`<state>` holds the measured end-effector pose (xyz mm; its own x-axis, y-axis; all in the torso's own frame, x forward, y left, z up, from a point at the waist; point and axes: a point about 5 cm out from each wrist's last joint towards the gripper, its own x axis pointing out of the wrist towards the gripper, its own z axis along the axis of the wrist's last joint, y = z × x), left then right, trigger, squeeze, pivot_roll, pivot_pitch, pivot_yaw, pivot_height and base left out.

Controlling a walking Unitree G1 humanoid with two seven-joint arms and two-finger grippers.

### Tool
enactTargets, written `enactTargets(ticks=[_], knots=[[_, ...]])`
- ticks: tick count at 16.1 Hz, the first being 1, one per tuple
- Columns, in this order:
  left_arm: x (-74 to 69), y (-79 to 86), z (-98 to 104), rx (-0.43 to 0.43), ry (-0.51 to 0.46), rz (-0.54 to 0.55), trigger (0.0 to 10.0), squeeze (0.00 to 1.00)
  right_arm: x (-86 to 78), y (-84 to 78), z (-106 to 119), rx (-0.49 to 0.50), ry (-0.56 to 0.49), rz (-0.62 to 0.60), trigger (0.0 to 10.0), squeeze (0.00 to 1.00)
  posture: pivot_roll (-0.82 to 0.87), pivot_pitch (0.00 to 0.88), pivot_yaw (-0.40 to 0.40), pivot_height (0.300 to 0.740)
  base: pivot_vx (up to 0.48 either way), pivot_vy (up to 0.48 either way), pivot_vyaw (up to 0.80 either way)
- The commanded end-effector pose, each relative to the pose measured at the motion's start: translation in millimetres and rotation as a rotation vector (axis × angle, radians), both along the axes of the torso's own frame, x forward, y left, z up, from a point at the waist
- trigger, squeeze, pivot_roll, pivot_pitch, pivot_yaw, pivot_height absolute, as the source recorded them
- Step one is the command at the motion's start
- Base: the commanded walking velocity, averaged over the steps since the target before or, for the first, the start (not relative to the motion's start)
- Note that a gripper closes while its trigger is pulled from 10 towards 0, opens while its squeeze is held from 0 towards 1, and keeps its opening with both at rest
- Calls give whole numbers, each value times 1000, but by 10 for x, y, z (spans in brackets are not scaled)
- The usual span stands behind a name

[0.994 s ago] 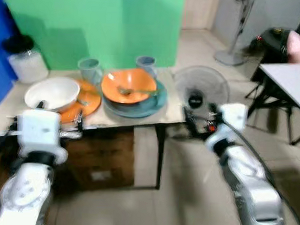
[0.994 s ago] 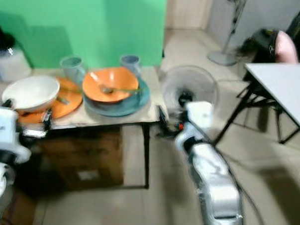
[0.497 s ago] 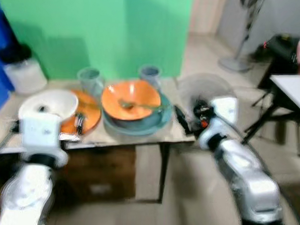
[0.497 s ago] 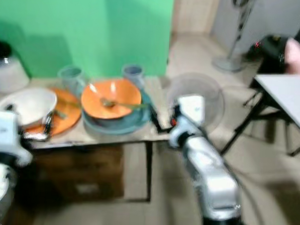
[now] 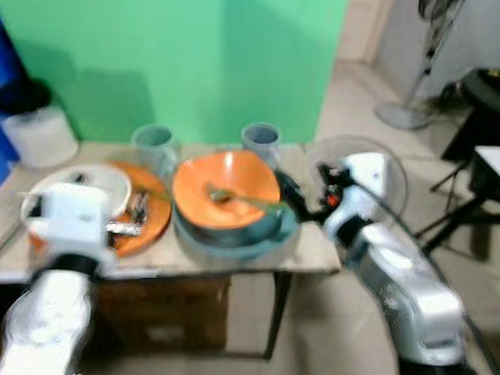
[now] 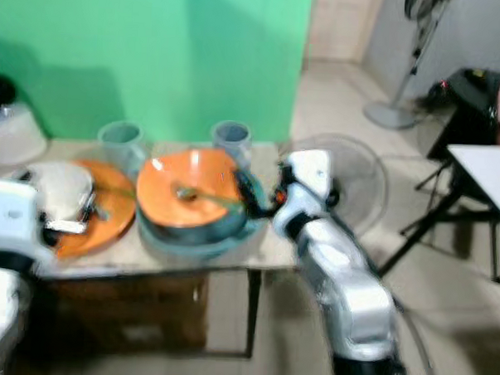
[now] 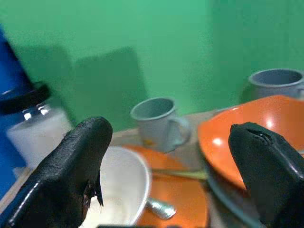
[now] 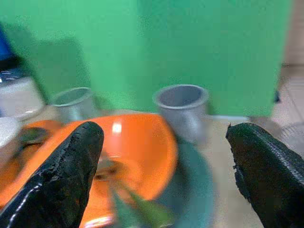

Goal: Setting the table

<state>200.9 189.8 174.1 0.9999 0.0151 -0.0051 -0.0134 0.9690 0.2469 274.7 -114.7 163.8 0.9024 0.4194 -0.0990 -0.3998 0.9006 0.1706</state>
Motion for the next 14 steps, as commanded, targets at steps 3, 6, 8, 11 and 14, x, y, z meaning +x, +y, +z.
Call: enactTargets(ticks=[3, 6, 8, 11, 14], knots=[[-11, 63, 68, 37, -7, -3, 10000, 0, 26, 142, 144, -29, -10, 83, 10000, 0, -65, 0, 22, 740, 351, 0, 0], [37, -23, 92, 70, 25, -106, 10000, 0, 79, 176, 236, -121, 91, 199, 10000, 0, -59, 0, 37, 740, 109, 0, 0], [60, -135, 99, 55, 60, -243, 10000, 0, 116, 220, 271, -210, 149, 283, 10000, 0, -76, 0, 56, 740, 0, 0, 0], [80, -245, 86, 30, 122, -390, 10000, 0, 164, 270, 285, -312, 228, 374, 10000, 0, -97, 0, 62, 740, 0, 0, 0], [111, -302, 73, 52, 207, -534, 10000, 0, 327, 313, 281, -452, 328, 437, 10000, 0, -116, 0, 57, 740, 0, 0, 0]])
